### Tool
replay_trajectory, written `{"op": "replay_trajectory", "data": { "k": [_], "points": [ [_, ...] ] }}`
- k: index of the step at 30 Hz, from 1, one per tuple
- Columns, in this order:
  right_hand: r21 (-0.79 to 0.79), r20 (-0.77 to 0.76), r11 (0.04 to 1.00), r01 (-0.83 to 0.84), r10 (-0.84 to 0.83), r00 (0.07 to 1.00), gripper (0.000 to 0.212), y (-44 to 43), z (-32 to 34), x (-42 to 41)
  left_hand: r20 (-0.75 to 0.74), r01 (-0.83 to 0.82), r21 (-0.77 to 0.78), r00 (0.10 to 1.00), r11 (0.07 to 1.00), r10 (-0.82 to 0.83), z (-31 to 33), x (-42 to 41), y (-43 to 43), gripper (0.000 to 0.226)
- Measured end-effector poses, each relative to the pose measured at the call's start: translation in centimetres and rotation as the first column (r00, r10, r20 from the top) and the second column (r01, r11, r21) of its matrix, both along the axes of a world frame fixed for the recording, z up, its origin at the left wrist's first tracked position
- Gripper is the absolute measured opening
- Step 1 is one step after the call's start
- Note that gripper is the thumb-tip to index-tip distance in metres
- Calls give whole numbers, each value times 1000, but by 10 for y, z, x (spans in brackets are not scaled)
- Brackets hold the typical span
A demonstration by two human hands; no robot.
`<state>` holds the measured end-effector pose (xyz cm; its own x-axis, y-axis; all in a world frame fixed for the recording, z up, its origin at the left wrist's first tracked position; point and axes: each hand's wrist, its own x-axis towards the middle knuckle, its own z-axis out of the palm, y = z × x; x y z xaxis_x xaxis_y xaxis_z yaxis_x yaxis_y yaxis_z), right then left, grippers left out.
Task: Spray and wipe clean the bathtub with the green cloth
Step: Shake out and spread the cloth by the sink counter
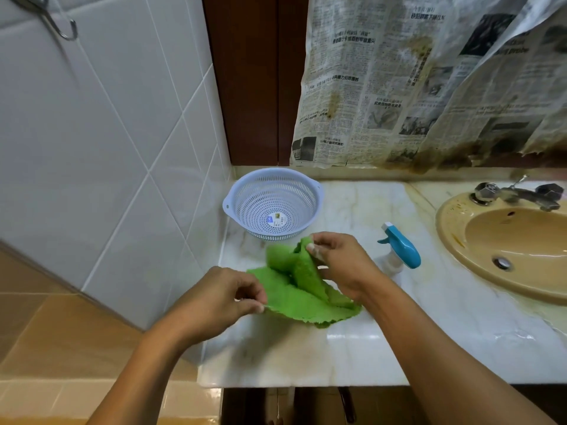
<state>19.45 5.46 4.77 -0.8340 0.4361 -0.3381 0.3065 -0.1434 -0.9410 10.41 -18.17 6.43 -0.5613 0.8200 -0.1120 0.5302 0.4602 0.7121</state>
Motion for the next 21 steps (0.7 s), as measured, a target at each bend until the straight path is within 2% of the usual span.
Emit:
{"op": "replay_trajectory", "data": {
  "k": [2,5,8,10,12,14,17,19,21],
  "points": [
    [-18,-47,999,-50,49,998,14,-3,19,4,-46,-46,87,998,995,50,2,-1,4,25],
    [45,-101,985,-165,169,980,13,-7,51,11,-35,-101,304,992,947,117,16,-3,26,47],
    [70,-148,965,-254,262,954,12,-8,83,23,17,0,335,1000,942,-6,42,-3,50,63],
    [110,-161,955,-274,289,944,12,-7,101,36,63,87,299,992,950,-111,57,-3,61,55],
    [134,-187,961,-242,264,946,11,-3,117,51,65,144,254,984,956,-165,68,1,65,31],
    [126,-233,975,-181,207,950,11,5,130,69,70,107,262,989,959,-129,73,8,65,13],
    [127,-262,988,-87,118,958,15,21,140,99,108,3,343,993,939,-43,82,35,64,19],
    [190,-251,981,-29,77,965,16,29,142,118,181,-71,398,984,915,-2,91,60,68,25],
    [251,-245,968,0,64,967,12,35,142,139,158,-99,421,987,902,34,100,84,74,27]
  ]
}}
